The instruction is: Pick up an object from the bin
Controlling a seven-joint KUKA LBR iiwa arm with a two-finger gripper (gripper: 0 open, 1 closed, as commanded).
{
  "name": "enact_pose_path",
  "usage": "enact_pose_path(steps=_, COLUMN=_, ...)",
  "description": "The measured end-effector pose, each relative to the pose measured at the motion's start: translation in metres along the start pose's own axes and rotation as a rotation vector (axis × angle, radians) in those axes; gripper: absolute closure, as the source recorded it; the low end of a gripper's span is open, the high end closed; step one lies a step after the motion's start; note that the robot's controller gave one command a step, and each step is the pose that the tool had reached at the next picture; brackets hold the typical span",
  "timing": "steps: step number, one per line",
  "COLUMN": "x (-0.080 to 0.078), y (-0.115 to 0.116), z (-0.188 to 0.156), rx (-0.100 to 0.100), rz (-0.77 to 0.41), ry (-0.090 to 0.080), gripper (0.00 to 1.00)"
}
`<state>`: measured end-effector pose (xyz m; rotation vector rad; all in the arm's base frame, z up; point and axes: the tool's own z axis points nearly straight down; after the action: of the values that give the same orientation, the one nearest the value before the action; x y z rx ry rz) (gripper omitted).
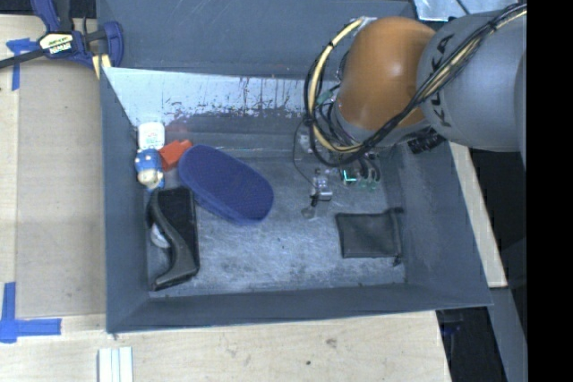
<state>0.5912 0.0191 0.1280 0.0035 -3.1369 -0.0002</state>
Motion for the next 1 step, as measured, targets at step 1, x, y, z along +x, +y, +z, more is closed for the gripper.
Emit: enact_pose_path(steps=1, x=0.0163, y=-0.0962, z=0.0587, rx=0.003, rz=-0.332, ry=-0.004, gripper=0.0)
